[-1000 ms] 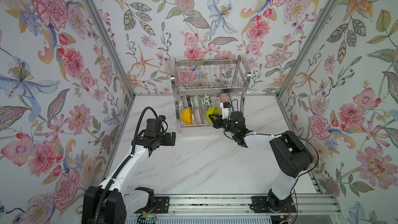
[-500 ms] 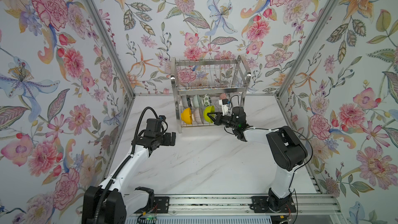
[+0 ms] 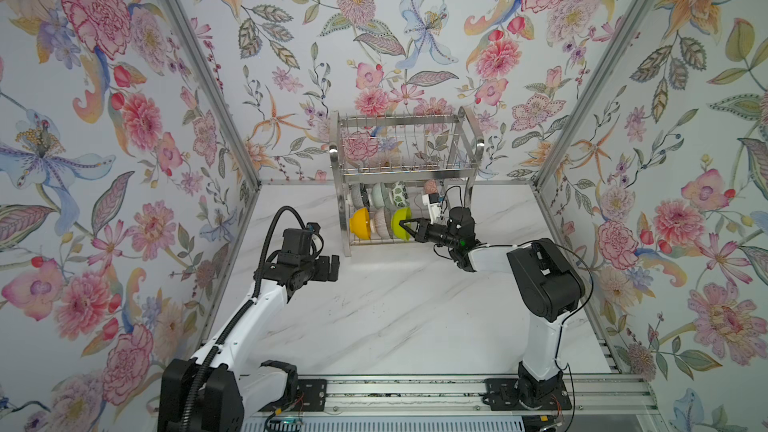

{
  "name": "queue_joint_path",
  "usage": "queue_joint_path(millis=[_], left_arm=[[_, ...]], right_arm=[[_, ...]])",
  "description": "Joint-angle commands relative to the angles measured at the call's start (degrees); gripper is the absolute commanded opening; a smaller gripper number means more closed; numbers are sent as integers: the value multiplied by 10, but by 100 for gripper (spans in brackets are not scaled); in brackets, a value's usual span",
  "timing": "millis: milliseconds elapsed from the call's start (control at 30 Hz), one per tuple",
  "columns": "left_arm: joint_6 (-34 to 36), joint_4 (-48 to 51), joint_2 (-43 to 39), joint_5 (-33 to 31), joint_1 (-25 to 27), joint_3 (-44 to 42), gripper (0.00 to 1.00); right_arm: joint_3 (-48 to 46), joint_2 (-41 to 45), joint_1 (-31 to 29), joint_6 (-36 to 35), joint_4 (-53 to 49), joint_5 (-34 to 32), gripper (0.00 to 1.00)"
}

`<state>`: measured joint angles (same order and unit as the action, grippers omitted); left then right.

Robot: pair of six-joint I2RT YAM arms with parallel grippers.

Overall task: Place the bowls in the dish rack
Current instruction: 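Lower the lime-green bowl upright beside the purple-striped bowl in the rack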

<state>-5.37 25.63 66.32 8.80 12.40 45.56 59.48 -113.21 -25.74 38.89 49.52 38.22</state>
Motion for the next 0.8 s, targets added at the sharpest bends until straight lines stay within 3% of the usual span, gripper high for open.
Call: queue_joint_path(millis=[0, 367, 767], left_arm=[[9, -6, 0, 8, 5, 3, 99], [10, -6, 2, 10, 5, 2, 99], [11, -5, 5, 8, 5, 3, 99]], right_arm=[[18, -13, 6, 22, 55, 16, 2], [19, -51, 21, 92, 142, 27, 2], [23, -69, 25, 118, 169, 30, 2]])
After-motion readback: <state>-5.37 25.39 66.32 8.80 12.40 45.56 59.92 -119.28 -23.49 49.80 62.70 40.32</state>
